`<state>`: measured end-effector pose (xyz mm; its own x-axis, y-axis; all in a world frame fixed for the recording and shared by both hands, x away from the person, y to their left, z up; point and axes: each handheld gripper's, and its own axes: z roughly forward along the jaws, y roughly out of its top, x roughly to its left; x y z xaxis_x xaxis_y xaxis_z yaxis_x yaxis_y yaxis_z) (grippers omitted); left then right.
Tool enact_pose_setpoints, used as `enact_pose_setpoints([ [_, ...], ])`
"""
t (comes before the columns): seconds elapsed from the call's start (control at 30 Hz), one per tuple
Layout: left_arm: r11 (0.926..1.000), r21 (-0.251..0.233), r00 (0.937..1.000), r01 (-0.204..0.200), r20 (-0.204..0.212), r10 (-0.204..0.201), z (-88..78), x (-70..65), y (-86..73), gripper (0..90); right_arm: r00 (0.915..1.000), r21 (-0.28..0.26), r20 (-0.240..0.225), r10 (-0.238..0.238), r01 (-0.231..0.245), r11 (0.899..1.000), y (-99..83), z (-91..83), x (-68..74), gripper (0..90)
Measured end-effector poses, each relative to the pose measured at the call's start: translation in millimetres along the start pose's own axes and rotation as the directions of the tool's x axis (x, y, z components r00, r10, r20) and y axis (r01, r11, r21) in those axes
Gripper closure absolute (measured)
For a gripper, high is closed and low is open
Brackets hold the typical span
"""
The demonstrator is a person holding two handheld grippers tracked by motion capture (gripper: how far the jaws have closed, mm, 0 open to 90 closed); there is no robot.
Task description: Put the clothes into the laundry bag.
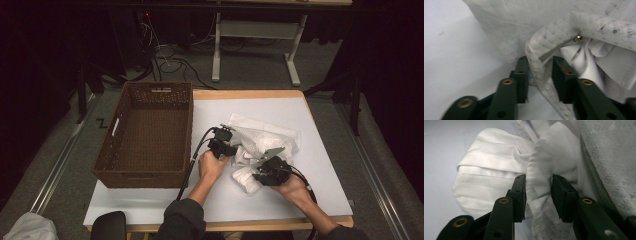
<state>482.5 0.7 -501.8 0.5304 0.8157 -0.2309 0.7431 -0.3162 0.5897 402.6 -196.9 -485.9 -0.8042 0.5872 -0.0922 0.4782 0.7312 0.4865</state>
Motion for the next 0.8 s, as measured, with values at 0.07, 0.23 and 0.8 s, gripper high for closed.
enact_pose_setpoints([
  [0.07,0.9997,0.019,0.9999,-0.014,0.006,0.014,-1.3,-0.9,-0.5,75.9,1.0000,-0.006,-0.002,0.007,-0.007,1.000,0.4,-0.3,1.1,63.1],
  [0.23,0.9980,0.035,0.9986,-0.052,0.009,0.052,-12.9,-7.4,-5.2,86.6,1.0000,-0.048,-0.007,0.002,-0.002,0.999,2.0,-8.9,4.2,60.5],
  [0.8,0.9952,-0.004,0.9913,-0.098,0.088,0.098,-47.1,-25.3,-26.6,87.4,0.9947,-0.082,0.101,0.019,-0.011,0.997,43.7,-4.1,26.7,49.3],
])
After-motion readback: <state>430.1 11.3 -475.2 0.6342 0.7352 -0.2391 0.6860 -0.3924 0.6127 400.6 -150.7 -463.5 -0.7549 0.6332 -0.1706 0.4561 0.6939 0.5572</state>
